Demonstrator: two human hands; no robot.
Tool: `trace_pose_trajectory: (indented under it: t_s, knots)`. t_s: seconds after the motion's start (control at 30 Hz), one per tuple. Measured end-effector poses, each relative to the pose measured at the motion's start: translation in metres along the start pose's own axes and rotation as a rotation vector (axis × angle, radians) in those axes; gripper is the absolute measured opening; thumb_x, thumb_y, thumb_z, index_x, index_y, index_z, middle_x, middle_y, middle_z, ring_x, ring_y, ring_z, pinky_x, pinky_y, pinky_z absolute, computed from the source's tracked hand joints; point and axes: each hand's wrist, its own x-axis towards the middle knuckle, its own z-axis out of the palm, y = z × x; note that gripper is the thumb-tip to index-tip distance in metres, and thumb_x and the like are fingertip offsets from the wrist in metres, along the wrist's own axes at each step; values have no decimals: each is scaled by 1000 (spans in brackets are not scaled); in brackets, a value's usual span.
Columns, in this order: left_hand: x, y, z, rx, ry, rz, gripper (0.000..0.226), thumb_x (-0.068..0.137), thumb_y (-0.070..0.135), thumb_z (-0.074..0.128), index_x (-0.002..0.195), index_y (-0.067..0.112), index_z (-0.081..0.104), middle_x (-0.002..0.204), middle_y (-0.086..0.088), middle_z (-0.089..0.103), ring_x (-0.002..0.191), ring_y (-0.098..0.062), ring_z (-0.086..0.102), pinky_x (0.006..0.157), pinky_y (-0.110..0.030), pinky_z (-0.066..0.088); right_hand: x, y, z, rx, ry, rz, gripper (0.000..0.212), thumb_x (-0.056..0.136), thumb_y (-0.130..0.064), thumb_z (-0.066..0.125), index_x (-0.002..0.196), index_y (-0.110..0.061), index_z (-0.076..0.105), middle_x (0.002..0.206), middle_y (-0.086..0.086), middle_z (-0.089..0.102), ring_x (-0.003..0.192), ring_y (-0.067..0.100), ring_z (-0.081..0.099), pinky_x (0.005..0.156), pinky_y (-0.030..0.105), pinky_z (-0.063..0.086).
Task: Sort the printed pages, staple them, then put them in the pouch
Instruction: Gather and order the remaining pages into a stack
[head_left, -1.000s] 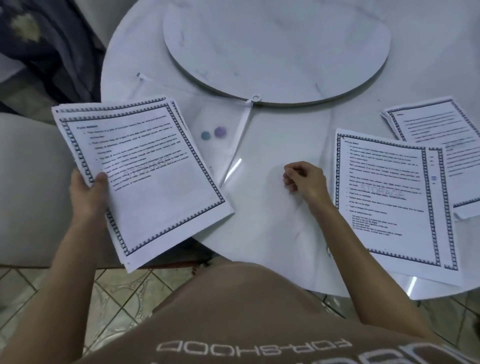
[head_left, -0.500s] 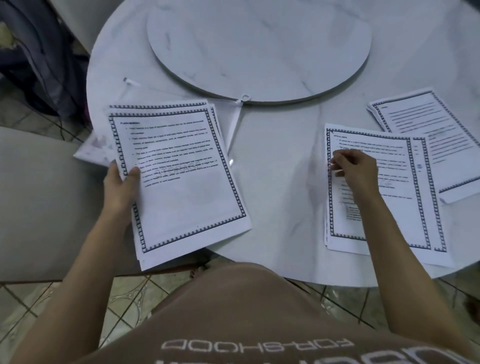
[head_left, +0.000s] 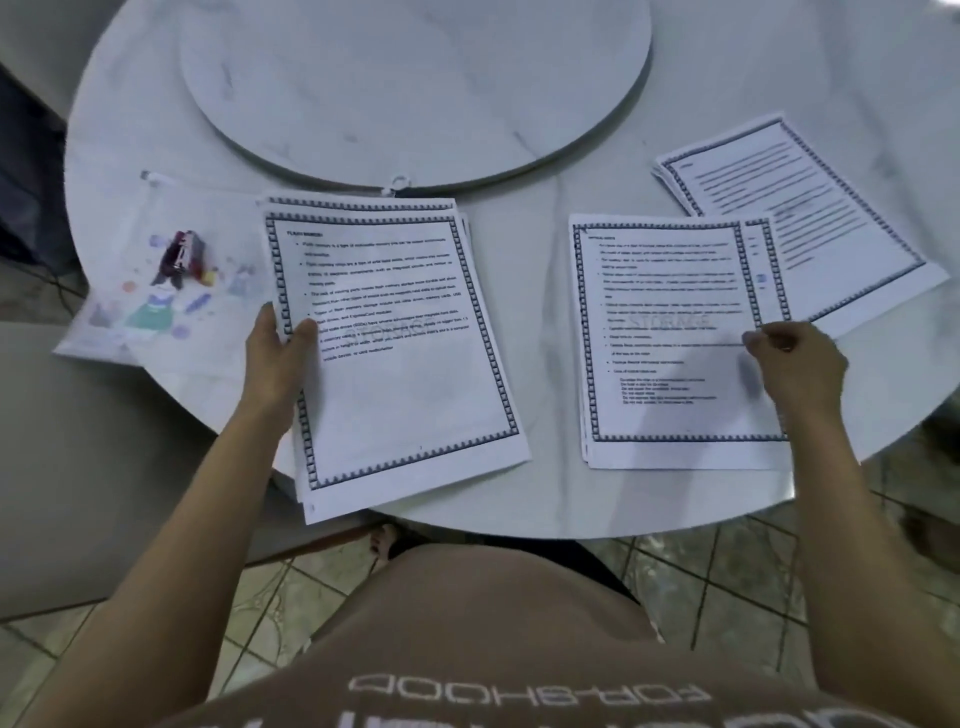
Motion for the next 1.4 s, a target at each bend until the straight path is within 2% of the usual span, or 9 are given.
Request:
trace_pose_trajectory:
  t_s: [0.17,0.3,0.53,0.77,0.87,1.1,1.2,1.3,1.4]
  knots:
    - [-5,4,28,21,-31,34,21,97,10,44,118,12,47,119,-5,55,108,-22,54,95,-35,44,1,26,-9,-112,2,111,57,84,-24,67,129,2,44,133,24,39,123,38,40,102,41,35]
    - [-11,5,49,32,-25,48,28,97,8,43,124,7,45,118,-2,52,105,-17,51,92,-28,42,-3,33,-11,-195,45,178,64,82,-25,68,132,1,37,137,24,31,128,37,29,103,44,30]
    - [-23,-3,68,19,-15,34,18,95,5,44,110,16,44,116,-2,54,105,-16,52,90,-27,42,4,43,-16,-242,30,194,66,80,-28,70,132,-1,38,137,21,33,128,37,30,105,45,27]
    - [-30,-9,75,23,-18,11,16,95,6,45,109,14,46,114,-3,55,103,-17,53,89,-26,42,13,46,-25,-175,-39,216,59,79,-27,69,127,-5,45,131,17,46,123,35,42,104,49,34]
    - [-31,-10,77,39,-21,19,16,95,6,44,109,14,46,114,-3,55,102,-17,53,89,-26,42,13,48,-30,-130,-114,152,37,83,-21,63,114,-2,57,110,13,61,98,31,57,85,41,47]
    - [-37,-10,82,59,-4,39,17,96,6,43,109,16,45,115,-2,54,103,-16,52,89,-26,40,4,44,-33,18,-184,85,19,89,-16,54,100,-4,63,87,7,59,77,22,52,54,23,35]
    - [-36,-10,81,61,-9,42,21,96,6,43,115,12,47,118,-3,54,104,-16,52,91,-27,41,-1,37,-30,86,-220,108,16,89,-20,57,97,-8,63,84,6,61,75,21,54,57,24,41]
    - [-36,-10,81,65,-9,44,25,96,6,42,120,8,47,117,-1,54,104,-15,52,91,-26,41,-1,33,-29,200,-291,179,9,87,-21,62,92,-15,65,95,10,66,85,27,61,77,35,51]
    - [-34,-12,80,82,-11,56,25,95,6,43,120,8,47,116,-2,54,104,-16,52,93,-28,41,1,31,-34,222,-337,145,6,88,-19,60,84,-18,64,91,8,66,80,24,61,78,37,51]
